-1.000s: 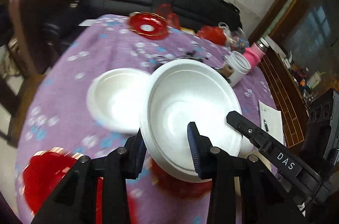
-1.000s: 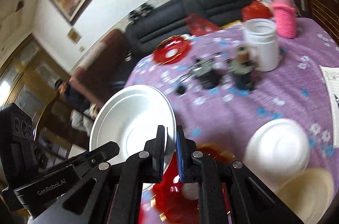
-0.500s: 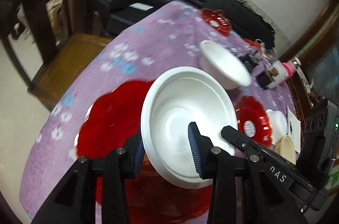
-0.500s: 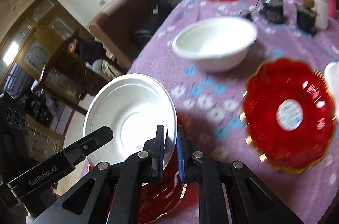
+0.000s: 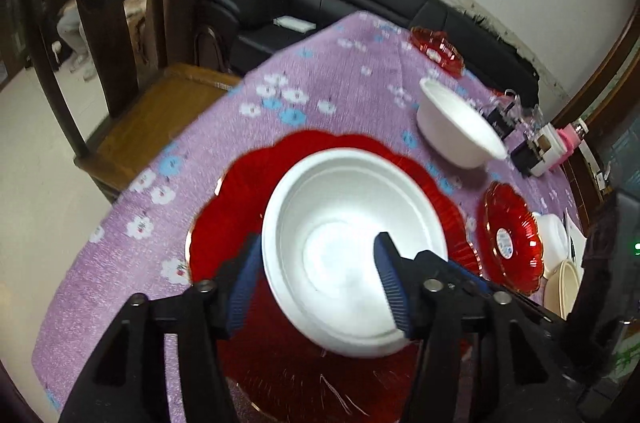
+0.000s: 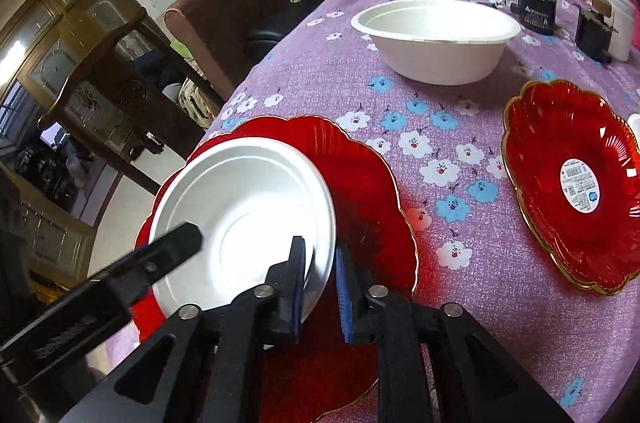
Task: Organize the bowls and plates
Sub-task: 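Carry the white bowl and lower it into the red plate, then open both grippers and lift them away from the bowl, then move both grippers toward the small red scalloped plate, then close the right gripper on the rim of the red scalloped plate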
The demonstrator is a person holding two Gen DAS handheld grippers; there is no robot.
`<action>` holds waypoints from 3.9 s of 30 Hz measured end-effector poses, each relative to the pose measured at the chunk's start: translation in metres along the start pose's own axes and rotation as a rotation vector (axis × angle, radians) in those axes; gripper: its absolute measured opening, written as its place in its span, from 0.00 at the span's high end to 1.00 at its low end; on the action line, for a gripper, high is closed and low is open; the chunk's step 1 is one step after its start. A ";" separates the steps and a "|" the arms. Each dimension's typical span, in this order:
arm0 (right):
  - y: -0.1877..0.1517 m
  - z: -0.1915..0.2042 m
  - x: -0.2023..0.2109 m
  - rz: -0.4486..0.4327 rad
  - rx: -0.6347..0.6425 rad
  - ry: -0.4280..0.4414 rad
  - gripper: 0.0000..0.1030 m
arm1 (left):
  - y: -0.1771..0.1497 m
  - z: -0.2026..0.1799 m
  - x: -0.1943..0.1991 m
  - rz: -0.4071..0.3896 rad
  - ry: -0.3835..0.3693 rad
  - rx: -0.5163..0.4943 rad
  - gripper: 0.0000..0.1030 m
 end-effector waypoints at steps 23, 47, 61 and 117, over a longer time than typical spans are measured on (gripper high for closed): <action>-0.046 -0.017 0.132 -0.475 0.091 -0.123 0.37 | -0.053 -0.021 0.158 -0.649 0.336 0.060 0.02; -0.097 -0.115 0.244 -0.728 0.010 -0.370 0.32 | -0.100 -0.146 0.168 -0.651 0.206 -0.225 0.00; -0.112 -0.138 0.260 -0.687 0.005 -0.479 0.29 | -0.091 -0.112 0.167 -0.592 0.137 -0.170 0.00; 0.042 -0.199 0.051 0.002 -0.204 -0.457 0.73 | -0.079 -0.074 0.070 -0.196 -0.159 -0.101 0.00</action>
Point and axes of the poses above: each gripper's, at about its wrist camera, not at the fingertips, and x roughly against the way its jaws point, z to its left, y to its top, the point moved 1 cm from there along -x, roughly the way its jaws point, and after that the axes turned 2 degrees about y, right-handed, at the moved point
